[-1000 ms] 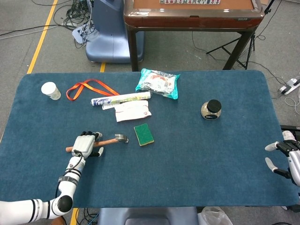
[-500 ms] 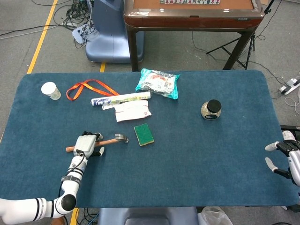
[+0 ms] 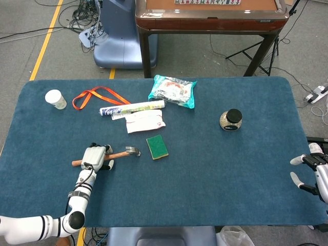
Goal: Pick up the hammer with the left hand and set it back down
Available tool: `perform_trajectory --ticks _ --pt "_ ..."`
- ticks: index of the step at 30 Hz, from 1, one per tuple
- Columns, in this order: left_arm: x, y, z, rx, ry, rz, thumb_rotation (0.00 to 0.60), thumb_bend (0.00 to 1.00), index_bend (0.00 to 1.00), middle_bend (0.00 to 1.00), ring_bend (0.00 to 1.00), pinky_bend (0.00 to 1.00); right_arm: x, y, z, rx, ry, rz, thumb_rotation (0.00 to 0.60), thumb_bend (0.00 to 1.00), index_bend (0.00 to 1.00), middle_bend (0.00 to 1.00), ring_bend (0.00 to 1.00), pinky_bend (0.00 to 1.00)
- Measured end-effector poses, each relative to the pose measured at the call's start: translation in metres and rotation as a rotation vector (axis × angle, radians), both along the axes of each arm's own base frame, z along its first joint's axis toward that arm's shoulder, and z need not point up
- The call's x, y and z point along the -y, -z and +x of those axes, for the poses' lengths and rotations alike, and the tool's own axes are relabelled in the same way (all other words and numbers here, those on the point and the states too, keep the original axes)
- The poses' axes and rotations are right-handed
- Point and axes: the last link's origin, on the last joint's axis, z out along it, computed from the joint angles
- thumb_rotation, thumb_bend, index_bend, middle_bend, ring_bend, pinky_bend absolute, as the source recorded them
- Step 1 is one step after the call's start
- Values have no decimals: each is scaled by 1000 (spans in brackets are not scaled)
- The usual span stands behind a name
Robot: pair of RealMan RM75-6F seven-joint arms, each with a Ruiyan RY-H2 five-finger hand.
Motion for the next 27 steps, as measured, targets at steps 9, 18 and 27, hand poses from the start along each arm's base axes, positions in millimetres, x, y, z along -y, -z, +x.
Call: perform_trajectory --ticks 9,18,27 --pt "0 1 0 -4 -3 0 595 386 413 418 287 91 0 0 0 1 1 -1 600 317 457 451 393 259" --pt "-1 0 0 5 4 4 600 424 463 467 326 91 0 0 0 1 0 1 600 317 457 451 393 259" --pt "0 1 -1 -2 10 1 600 446 478 483 340 91 0 0 0 1 0 -1 600 317 457 451 393 259"
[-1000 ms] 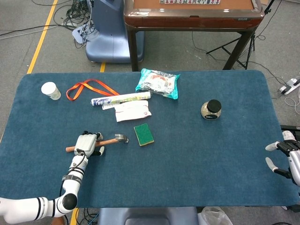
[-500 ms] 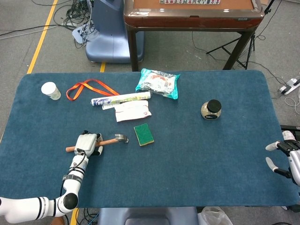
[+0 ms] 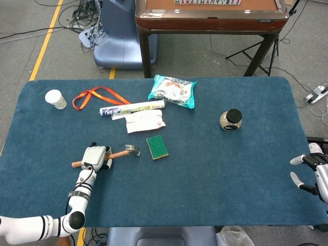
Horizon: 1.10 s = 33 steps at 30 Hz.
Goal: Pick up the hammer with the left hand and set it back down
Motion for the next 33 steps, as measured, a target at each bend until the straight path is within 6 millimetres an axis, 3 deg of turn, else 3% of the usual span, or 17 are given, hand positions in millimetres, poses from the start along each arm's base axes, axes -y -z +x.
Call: perform_trajectory --ticks 14,25,28,33 --pt "-2 -5 3 81 61 4 600 494 595 593 432 91 0 0 0 -1 2 1 600 317 457 451 393 259" --pt "-3 -22 6 225 165 7 600 532 668 664 507 97 0 1 1 -5 2 3 600 317 457 451 393 259" --pt "-3 -26 6 254 194 -1 600 534 688 691 537 180 0 2 1 -4 2 3 600 317 457 451 393 259" --pt "-2 -29 2 259 218 -11 600 535 692 696 547 444 1 2 1 -5 3 6 600 317 457 451 393 259"
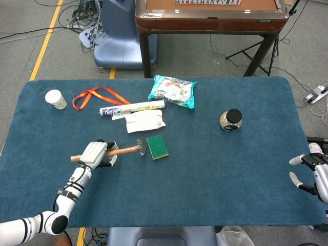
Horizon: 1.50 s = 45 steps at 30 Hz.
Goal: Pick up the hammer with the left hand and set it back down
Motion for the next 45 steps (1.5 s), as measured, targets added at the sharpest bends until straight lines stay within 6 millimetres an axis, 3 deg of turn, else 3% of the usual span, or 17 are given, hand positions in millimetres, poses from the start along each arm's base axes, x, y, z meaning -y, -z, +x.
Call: perform_trajectory --ticks 5,11,25,45 --pt "-1 0 2 -3 31 4 600 541 715 725 561 716 0 0 0 2 1 0 600 317 457 451 394 259" --pt "-2 0 8 35 117 11 600 546 754 779 614 850 0 0 0 2 0 5 600 317 457 451 393 259" --pt "-12 0 8 126 310 37 599 545 776 807 645 905 1 0 0 0 2 4 600 317 457 451 393 259" --pt "-35 15 26 175 330 78 600 545 788 818 653 919 2 1 -1 -4 8 6 600 317 457 451 393 259"
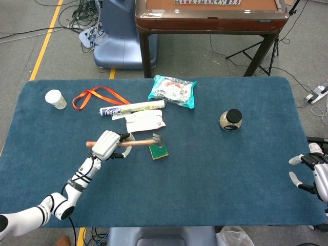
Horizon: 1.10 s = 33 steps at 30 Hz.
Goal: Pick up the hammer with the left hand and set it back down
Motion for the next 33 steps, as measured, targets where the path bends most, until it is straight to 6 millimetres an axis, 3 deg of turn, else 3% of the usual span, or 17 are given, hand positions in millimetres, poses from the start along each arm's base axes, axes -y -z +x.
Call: perform_trajectory --ticks 19,26,33 --pt "-10 37 -5 -169 77 51 600 544 793 821 654 919 1 -1 -1 1 4 -4 600 317 457 451 393 259" --pt "-8 25 -1 -56 60 28 600 544 794 822 653 919 1 0 -1 2 3 -2 600 317 457 451 393 259" --pt "-4 14 0 -50 80 38 600 544 794 822 654 919 0 -1 0 3 0 -3 600 317 457 451 393 259"
